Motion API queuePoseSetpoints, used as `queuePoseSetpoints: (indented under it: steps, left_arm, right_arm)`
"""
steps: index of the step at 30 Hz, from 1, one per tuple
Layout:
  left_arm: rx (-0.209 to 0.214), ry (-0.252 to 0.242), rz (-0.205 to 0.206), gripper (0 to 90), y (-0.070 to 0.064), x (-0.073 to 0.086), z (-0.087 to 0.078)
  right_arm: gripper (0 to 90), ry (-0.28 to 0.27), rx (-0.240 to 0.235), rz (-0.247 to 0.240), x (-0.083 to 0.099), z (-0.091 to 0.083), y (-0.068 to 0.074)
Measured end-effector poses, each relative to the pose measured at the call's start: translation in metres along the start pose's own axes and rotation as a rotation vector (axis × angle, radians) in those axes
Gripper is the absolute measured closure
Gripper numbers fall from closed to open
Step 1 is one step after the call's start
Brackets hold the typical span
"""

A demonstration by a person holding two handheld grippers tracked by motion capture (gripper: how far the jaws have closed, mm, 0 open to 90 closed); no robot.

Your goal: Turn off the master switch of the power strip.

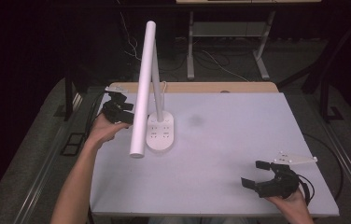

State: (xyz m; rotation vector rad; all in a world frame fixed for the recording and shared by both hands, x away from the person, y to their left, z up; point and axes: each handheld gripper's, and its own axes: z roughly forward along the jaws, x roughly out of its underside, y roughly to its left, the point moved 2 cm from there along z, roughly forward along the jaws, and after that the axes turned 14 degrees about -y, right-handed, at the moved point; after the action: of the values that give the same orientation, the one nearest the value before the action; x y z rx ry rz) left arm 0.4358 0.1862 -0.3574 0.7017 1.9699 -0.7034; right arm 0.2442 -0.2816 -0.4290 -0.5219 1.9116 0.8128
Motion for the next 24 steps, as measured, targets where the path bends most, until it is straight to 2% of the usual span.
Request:
queuePoseSetpoints:
  steps: [10,14,20,22,24]
  left_arm:
    - [-0.006,0.011,-0.027,10.6,0.01,-0.002,0.012]
    - [-0.014,0.019,-0.06,14.0,0.016,0.0,0.016]
    - [-0.009,0.037,-0.069,18.8,0.025,0.004,0.021]
    - [-0.012,0.034,-0.092,21.1,0.025,0.007,0.024]
    - [-0.019,0.035,-0.087,24.8,0.026,0.008,0.026]
  right_arm:
    - [0.2,-0.002,0.004,0.008,0.0,0.0,0.0]
    - [0.2,-0.002,0.004,0.009,0.0,0.0,0.0]
    - [0.2,0.001,0.007,0.006,0.001,0.0,-0.001]
    - [0.2,0.0,0.008,0.005,0.001,0.0,-0.002]
    - [0.2,0.0,0.009,0.009,0.001,0.0,-0.002]
